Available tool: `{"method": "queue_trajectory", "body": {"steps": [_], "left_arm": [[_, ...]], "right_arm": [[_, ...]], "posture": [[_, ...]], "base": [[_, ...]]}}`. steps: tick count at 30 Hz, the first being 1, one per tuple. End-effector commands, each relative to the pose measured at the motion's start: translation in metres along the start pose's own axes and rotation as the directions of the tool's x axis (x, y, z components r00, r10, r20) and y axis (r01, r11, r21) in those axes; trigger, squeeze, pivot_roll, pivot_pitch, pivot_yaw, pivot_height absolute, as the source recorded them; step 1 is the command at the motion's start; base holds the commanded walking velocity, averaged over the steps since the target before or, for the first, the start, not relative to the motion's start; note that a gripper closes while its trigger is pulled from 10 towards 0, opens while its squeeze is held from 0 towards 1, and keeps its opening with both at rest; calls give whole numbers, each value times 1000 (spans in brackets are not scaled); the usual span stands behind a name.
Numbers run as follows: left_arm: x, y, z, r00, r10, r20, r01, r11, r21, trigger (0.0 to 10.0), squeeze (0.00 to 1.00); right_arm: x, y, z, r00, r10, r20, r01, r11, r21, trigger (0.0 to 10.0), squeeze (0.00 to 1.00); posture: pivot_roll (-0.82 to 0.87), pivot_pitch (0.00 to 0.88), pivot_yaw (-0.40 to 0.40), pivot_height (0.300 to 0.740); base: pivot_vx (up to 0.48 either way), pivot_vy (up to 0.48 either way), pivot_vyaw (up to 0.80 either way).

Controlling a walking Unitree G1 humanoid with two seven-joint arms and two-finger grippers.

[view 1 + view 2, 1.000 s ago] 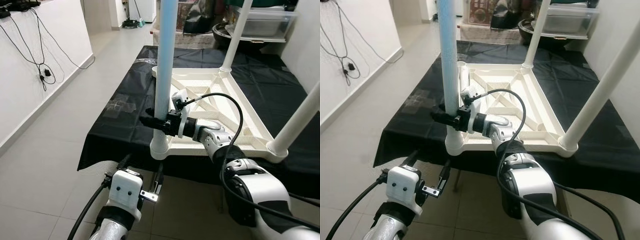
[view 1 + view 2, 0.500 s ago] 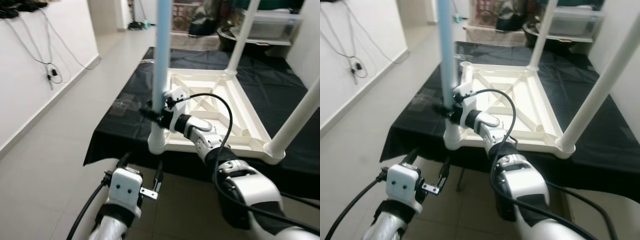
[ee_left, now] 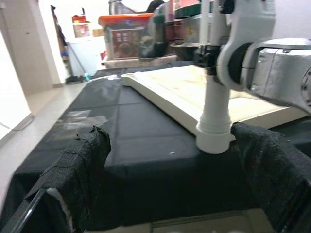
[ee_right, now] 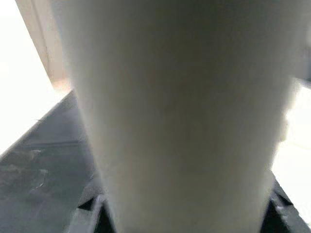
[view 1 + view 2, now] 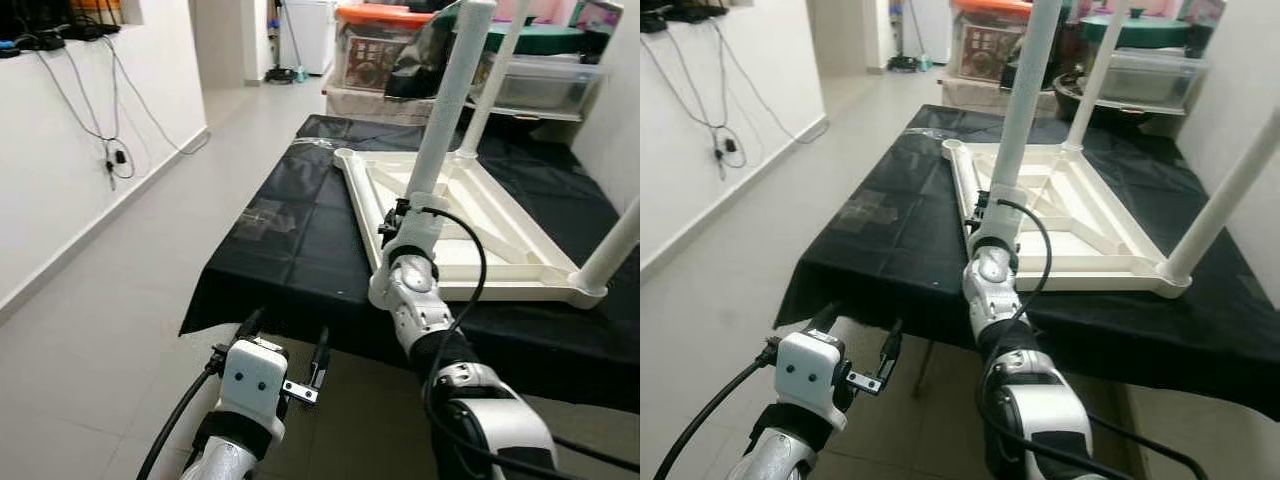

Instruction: Building children table

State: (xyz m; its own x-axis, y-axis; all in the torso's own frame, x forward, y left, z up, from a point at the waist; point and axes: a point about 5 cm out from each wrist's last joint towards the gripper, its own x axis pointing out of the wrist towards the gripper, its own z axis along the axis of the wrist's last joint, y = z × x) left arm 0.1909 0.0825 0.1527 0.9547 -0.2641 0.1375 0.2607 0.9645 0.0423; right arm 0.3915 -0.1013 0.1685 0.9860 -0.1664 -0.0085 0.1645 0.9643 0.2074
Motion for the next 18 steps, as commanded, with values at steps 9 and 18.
{"method": "queue_trajectory", "body": {"steps": [9,18], "left_arm": [[1,1,-4,1000,4,-14,-4,1000,1,10000,0],[2,1,-4,1000,4,-14,-4,1000,1,10000,0]], "right_arm": [[3,4,-5,969,243,-49,-237,966,104,10000,0],[9,4,26,680,732,-39,-729,681,74,10000,0]], "posture": [[128,56,-36,740],[125,58,-39,740]], "base": [[0,0,0],[0,0,0]]}}
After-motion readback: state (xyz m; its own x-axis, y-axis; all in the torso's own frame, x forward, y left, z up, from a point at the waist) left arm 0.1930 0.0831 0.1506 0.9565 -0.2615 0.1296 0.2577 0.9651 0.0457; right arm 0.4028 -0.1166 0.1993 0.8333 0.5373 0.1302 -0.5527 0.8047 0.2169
